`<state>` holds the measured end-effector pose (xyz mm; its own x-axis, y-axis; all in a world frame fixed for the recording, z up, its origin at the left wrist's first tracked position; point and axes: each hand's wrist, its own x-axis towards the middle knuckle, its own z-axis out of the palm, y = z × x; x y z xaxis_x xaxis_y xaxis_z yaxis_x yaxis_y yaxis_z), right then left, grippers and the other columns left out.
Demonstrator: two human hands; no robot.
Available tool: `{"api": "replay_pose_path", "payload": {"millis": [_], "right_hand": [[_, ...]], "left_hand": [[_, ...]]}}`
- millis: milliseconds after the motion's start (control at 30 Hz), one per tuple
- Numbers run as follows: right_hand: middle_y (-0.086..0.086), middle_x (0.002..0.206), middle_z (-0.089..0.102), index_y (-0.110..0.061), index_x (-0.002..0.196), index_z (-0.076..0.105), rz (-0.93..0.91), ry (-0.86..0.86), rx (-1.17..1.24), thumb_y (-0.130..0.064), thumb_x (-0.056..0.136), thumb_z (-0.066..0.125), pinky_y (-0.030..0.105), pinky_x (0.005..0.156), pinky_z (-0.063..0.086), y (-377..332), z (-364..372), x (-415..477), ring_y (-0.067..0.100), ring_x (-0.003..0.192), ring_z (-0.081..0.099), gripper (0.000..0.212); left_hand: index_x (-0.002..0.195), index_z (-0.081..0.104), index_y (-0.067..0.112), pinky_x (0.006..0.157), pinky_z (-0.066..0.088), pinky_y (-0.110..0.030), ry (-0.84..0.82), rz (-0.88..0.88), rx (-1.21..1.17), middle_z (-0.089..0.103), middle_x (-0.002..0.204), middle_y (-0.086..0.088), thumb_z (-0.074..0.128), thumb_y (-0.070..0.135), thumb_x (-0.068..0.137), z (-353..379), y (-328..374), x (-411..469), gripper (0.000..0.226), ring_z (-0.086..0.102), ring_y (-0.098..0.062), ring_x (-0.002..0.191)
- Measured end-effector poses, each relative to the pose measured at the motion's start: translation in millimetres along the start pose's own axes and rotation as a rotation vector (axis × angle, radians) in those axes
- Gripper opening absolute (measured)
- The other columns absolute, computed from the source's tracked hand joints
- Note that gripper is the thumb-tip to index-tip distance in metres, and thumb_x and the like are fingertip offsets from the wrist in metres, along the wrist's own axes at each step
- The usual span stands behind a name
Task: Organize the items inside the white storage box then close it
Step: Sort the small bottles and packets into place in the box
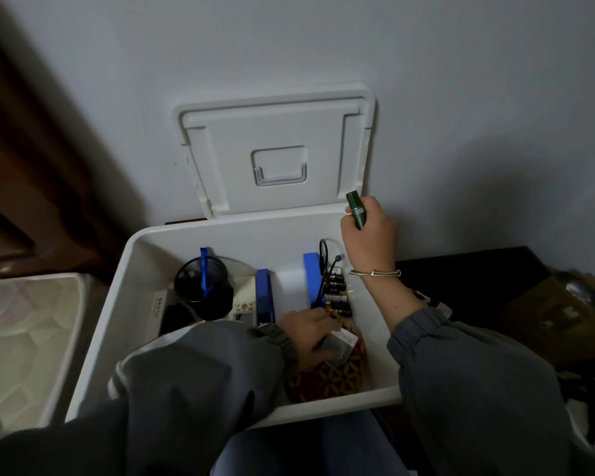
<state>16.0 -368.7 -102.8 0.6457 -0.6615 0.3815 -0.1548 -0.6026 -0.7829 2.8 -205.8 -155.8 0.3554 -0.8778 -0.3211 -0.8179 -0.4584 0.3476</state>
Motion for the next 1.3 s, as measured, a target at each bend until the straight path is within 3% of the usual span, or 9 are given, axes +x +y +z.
{"api": "replay_pose_path", "payload": {"millis": [133,267,533,667,767,967,1067,1200,1300], "right_hand": [[0.006,0.061,0.053,-0.006,0.085,0.058,-0.019,0.000,0.000,-0.008,0.081,0.054,0.026,0.053,0.034,0.5,1.1,-0.6,0.024,0.055,0.049,0.006],[0.003,0.062,0.052,-0.006,0.085,0.059,-0.012,0.017,0.014,-0.008,0.080,0.055,0.024,0.053,0.031,2.1,1.4,0.6,0.021,0.055,0.048,0.006],[0.002,0.061,0.053,-0.008,0.085,0.059,-0.015,0.023,0.033,-0.008,0.081,0.055,0.024,0.053,0.034,2.1,1.0,0.3,0.019,0.054,0.049,0.006],[-0.002,0.059,0.051,-0.008,0.086,0.059,-0.038,0.039,0.063,-0.011,0.085,0.055,0.023,0.049,0.033,3.1,0.8,0.6,0.015,0.051,0.046,0.005],[-0.010,0.053,0.041,-0.009,0.084,0.056,-0.064,0.057,0.082,-0.017,0.090,0.054,0.012,0.043,0.028,4.2,1.6,1.7,0.004,0.045,0.039,0.011],[-0.012,0.054,0.041,-0.008,0.090,0.058,-0.080,0.077,0.100,-0.021,0.091,0.054,0.007,0.044,0.032,4.2,2.9,2.7,0.000,0.046,0.041,0.013],[-0.013,0.053,0.040,-0.008,0.089,0.057,-0.081,0.081,0.074,-0.019,0.090,0.056,0.007,0.043,0.031,3.7,2.0,2.4,0.000,0.045,0.040,0.011],[-0.005,0.064,0.052,-0.005,0.094,0.058,-0.079,0.023,0.049,-0.015,0.089,0.057,0.018,0.049,0.029,-1.7,-0.8,-1.4,0.012,0.055,0.047,0.011],[0.006,0.080,0.059,-0.002,0.095,0.059,-0.156,-0.183,0.064,-0.011,0.089,0.058,0.022,0.061,0.037,-11.6,-3.4,-14.9,0.015,0.071,0.053,0.010]], "left_hand": [[0.143,0.031,0.022,0.106,0.030,-0.039,-0.027,0.084,0.198,0.034,0.147,-0.003,0.055,0.036,0.090,22.9,5.9,21.4,0.060,0.035,-0.025,0.130],[0.141,0.031,0.020,0.109,0.027,-0.041,-0.004,0.061,0.229,0.034,0.146,-0.005,0.059,0.034,0.087,35.1,2.8,29.4,0.063,0.034,-0.026,0.131],[0.129,0.042,0.023,0.096,0.035,-0.035,0.072,-0.005,0.098,0.040,0.133,-0.003,0.061,0.034,0.085,35.3,1.6,29.0,0.049,0.038,-0.023,0.118],[0.131,0.040,0.020,0.104,0.032,-0.041,0.007,-0.005,0.116,0.036,0.139,-0.006,0.061,0.031,0.085,34.3,3.3,30.0,0.052,0.035,-0.026,0.125],[0.133,0.038,0.019,0.104,0.031,-0.037,0.016,-0.054,0.023,0.039,0.138,-0.004,0.062,0.030,0.085,32.7,3.0,33.0,0.054,0.038,-0.022,0.125],[0.130,0.038,0.023,0.096,0.041,-0.033,-0.004,-0.167,-0.251,0.039,0.135,-0.002,0.063,0.022,0.084,22.1,-1.5,33.8,0.052,0.044,-0.021,0.118],[0.118,0.047,0.027,0.085,0.043,-0.027,-0.021,-0.212,-0.357,0.051,0.124,0.000,0.061,0.021,0.085,4.9,-0.4,25.8,0.037,0.049,-0.015,0.104],[0.095,0.058,0.030,0.083,0.047,-0.025,0.186,-0.161,-0.437,0.057,0.094,0.013,0.069,0.020,0.080,-34.6,-0.4,-12.2,0.021,0.056,-0.010,0.094],[0.082,0.055,0.031,0.071,0.044,-0.016,0.356,-0.159,-0.490,0.057,0.078,0.017,0.073,0.019,0.077,-62.3,-10.1,-65.4,0.022,0.056,-0.003,0.077]]}}
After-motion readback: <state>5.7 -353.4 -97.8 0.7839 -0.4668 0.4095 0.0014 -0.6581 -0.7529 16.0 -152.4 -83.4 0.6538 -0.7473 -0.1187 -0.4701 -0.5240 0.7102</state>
